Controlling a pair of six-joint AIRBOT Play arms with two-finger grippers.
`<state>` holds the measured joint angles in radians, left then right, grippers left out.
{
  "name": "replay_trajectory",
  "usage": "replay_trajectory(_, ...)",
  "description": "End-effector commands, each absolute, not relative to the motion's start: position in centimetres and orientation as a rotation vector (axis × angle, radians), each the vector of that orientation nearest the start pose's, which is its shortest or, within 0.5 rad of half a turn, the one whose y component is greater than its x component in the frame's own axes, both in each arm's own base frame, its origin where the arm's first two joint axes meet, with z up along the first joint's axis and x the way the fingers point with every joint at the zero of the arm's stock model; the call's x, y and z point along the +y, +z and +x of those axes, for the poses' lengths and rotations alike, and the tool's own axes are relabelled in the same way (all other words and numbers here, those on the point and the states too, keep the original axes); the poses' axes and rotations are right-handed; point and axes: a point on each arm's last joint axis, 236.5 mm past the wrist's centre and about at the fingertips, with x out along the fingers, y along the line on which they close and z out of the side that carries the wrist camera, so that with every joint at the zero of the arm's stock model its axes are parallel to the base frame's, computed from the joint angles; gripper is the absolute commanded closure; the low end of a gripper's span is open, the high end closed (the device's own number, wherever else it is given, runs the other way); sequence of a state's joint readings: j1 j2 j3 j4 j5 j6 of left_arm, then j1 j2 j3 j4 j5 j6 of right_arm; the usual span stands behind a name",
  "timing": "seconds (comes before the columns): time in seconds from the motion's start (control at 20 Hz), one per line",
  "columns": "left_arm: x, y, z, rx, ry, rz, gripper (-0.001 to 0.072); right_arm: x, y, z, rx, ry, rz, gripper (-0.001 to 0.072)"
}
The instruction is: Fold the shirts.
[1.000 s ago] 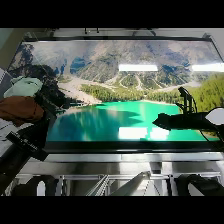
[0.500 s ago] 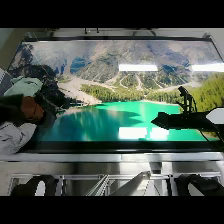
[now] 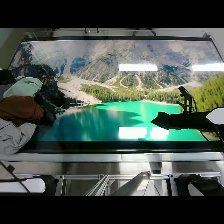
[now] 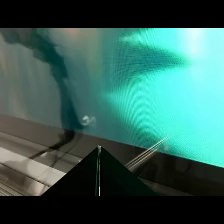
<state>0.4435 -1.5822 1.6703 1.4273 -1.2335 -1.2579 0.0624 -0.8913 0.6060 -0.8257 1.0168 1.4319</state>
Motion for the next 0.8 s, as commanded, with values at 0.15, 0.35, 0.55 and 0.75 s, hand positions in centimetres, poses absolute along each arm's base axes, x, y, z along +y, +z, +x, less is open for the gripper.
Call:
replay_trajectory(0.15, 26.5, -1.3, 51.3, 1.108, 0.246, -0.176, -0.0013, 15.3, 0.0, 26.9, 1.227, 0.420, 0.589, 0.0696)
replay_trajectory(0.35, 25.6, -7.3, 52.3, 1.197, 0.207, -0.196, -0.0013, 15.3, 0.0, 26.9, 1.228, 0.420, 0.589, 0.0695)
replay_trajectory(0.55, 22.1, -10.9, 50.5, 1.346, 0.125, -0.251, 0.0294, 15.3, 0.0, 26.9, 1.227, 0.420, 0.590, 0.0695)
replay_trajectory(0.75, 14.2, -2.9, 54.0, 1.172, -0.083, -0.423, 0.0692, 15.3, 0.0, 27.1, 1.220, 0.416, 0.590, 0.0696)
